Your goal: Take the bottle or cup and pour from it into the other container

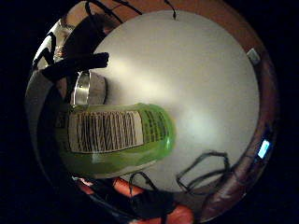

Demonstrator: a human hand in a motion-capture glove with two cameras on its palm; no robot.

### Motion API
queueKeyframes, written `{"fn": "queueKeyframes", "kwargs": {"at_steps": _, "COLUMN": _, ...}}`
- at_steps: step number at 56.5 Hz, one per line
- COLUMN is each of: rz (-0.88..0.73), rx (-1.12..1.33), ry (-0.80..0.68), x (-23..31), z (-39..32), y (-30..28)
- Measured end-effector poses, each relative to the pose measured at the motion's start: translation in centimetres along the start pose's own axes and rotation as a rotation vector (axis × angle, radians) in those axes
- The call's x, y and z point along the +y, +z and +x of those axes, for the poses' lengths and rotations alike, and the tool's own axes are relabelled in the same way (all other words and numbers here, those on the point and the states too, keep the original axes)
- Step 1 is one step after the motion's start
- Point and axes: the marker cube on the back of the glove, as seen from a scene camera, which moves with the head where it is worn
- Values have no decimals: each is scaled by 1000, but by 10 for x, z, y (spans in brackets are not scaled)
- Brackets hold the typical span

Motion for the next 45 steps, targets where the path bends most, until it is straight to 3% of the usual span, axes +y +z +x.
{"fn": "queueKeyframes", "kwargs": {"at_steps": 15, "rz": -109, "rx": 537, "ry": 158, "x": -25, "z": -70, "y": 3}}
{"fn": "queueKeyframes", "kwargs": {"at_steps": 31, "rz": -306, "rx": 1166, "ry": 213, "x": -65, "z": -123, "y": 43}}
{"fn": "queueKeyframes", "kwargs": {"at_steps": 45, "rz": -429, "rx": 1458, "ry": 286, "x": -61, "z": -140, "y": 86}}
